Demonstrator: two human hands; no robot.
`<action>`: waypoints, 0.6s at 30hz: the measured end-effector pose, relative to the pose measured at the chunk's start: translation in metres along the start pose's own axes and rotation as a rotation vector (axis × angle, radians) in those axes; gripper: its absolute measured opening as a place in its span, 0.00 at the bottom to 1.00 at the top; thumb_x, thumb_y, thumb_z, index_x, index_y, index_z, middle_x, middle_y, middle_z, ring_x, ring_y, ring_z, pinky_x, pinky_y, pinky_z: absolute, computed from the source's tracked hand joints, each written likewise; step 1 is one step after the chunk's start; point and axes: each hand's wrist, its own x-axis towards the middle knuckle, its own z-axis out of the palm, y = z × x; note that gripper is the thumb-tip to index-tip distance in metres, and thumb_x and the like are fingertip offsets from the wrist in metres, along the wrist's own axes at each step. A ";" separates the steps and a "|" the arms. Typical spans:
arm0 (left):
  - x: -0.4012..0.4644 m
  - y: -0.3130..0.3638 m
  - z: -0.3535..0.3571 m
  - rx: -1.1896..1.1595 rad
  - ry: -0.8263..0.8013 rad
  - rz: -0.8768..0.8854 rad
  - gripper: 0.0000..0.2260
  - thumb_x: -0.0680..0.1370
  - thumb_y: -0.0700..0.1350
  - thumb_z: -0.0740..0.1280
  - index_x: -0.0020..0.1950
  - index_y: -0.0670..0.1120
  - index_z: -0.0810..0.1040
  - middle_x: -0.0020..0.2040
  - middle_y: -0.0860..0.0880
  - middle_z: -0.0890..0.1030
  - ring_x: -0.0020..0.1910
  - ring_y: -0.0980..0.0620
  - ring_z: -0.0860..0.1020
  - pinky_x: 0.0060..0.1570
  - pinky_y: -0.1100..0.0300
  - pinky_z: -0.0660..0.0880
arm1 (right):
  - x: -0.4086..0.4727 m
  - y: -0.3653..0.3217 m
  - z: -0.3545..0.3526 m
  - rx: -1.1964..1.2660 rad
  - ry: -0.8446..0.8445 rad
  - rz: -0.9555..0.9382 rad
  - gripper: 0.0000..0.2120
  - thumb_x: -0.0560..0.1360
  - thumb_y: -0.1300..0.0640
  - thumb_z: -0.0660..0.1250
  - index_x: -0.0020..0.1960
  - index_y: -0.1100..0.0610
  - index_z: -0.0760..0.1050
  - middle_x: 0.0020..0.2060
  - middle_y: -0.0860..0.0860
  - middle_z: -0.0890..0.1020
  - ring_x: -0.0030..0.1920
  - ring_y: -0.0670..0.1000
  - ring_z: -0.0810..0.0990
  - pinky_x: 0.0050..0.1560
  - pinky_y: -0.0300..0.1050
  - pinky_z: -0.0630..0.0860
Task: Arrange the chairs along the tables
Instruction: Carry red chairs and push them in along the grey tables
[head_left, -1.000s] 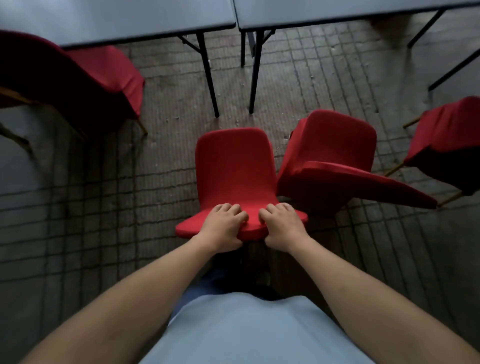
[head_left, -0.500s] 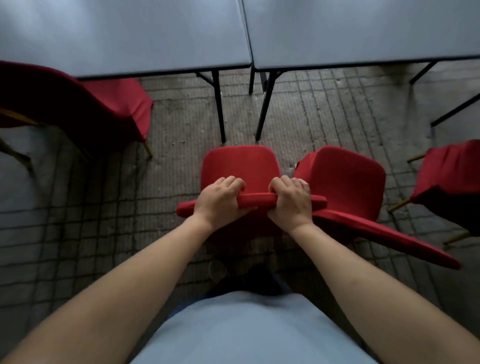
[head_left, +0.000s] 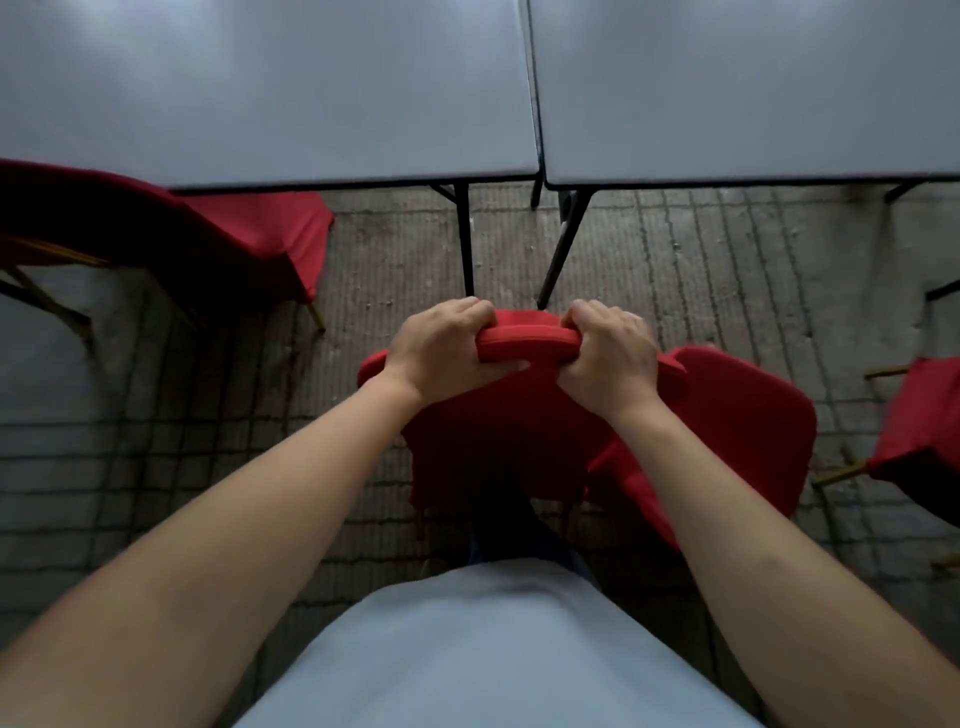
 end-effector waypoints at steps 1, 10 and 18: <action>0.011 -0.004 -0.003 0.006 -0.002 -0.003 0.28 0.67 0.75 0.66 0.48 0.52 0.75 0.47 0.55 0.80 0.47 0.50 0.81 0.43 0.53 0.78 | 0.014 0.000 -0.003 0.003 -0.014 -0.007 0.11 0.63 0.52 0.67 0.46 0.50 0.76 0.40 0.47 0.79 0.45 0.57 0.79 0.54 0.50 0.70; 0.068 -0.026 -0.018 -0.101 -0.131 0.027 0.23 0.70 0.68 0.68 0.48 0.49 0.70 0.47 0.53 0.75 0.48 0.50 0.76 0.47 0.51 0.76 | 0.089 -0.009 -0.021 -0.048 -0.285 -0.036 0.14 0.62 0.54 0.66 0.47 0.52 0.72 0.43 0.48 0.78 0.49 0.58 0.79 0.51 0.51 0.71; 0.046 -0.024 -0.009 -0.077 -0.142 0.037 0.22 0.70 0.68 0.68 0.46 0.53 0.65 0.46 0.55 0.75 0.47 0.50 0.76 0.44 0.52 0.76 | 0.070 -0.021 -0.018 -0.056 -0.356 0.005 0.09 0.65 0.55 0.65 0.44 0.50 0.70 0.42 0.47 0.79 0.50 0.57 0.80 0.44 0.48 0.72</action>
